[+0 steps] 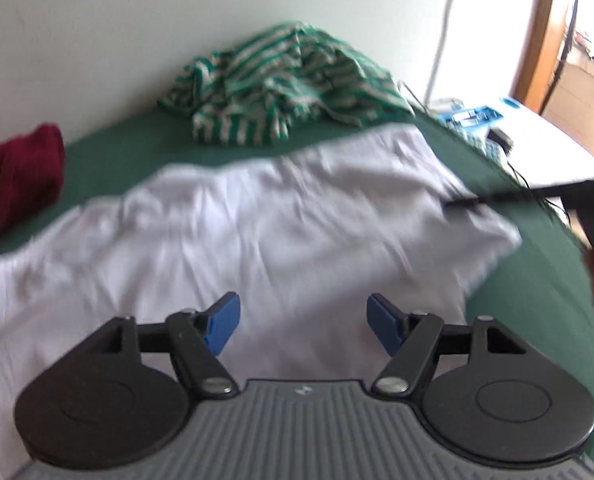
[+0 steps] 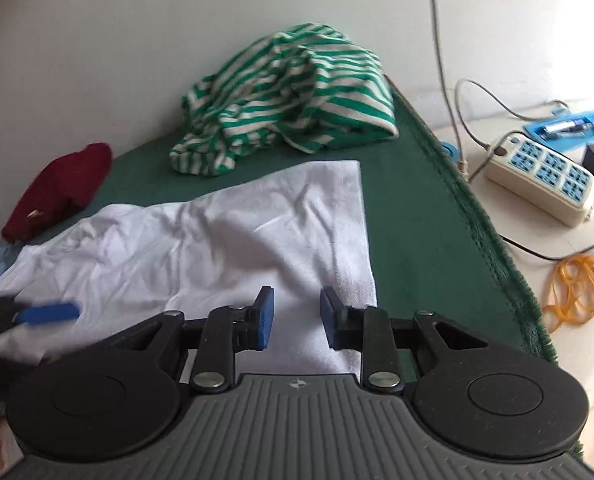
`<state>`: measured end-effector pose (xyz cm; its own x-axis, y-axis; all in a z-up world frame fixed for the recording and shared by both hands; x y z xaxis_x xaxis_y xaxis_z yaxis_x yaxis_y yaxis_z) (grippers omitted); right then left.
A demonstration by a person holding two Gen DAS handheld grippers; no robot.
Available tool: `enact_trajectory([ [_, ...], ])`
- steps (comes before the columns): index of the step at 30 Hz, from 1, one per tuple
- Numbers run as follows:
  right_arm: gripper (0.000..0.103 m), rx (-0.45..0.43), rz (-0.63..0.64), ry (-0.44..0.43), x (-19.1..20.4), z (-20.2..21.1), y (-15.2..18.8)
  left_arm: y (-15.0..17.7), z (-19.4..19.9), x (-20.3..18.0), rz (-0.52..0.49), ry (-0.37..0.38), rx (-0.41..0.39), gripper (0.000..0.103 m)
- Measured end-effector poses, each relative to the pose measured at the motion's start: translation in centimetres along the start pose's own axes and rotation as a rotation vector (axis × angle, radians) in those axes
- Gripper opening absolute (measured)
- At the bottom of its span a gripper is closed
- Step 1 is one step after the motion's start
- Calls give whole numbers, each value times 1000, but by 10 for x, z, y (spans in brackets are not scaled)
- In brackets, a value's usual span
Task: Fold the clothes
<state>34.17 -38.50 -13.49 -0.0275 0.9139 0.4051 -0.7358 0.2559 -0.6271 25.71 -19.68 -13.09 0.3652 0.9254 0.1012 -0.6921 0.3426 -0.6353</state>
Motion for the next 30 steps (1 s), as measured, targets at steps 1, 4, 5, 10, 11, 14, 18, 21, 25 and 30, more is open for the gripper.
enact_trajectory([
  [1, 22, -15, -24, 34, -5, 3, -2, 14, 7, -5, 14, 1, 6, 72],
  [4, 36, -17, -68, 16, -3, 17, 3, 54, 30, -9, 64, -22, 23, 74],
  [5, 36, -3, -73, -33, 4, 24, 9, 66, 38, -8, 73, -42, 24, 79],
  [10, 53, 132, 11, -151, 44, 43, 59, 111, 73, 14, 97, -128, 25, 87],
  [11, 48, 112, 10, -121, 45, 47, 62, 119, 79, 19, 100, -144, 25, 88],
  [14, 43, 53, 7, -33, 47, 60, 71, 144, 100, 48, 140, -214, 28, 88],
  [18, 43, 76, 26, -193, 105, 74, 90, 182, 131, 104, 287, -282, 43, 87],
  [21, 44, 113, 158, -271, 176, 61, 120, 203, 150, 126, 347, -291, 40, 87],
  [25, 47, 149, 356, -361, 272, 42, 160, 219, 162, 103, 253, -278, 14, 92],
  [30, 60, 193, 604, -472, 390, 18, 212, 231, 172, 88, 234, -219, -25, 97],
])
Point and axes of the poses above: each gripper's, at about its wrist camera, not at the fingertips, and z roughly against the way its jaws point, x to its left, y to its underside, the point moved 9 cm from there along -z, roughly the way its jaws point, and after that the axes turned 9 degrees about -z, right-handed, at the moved point
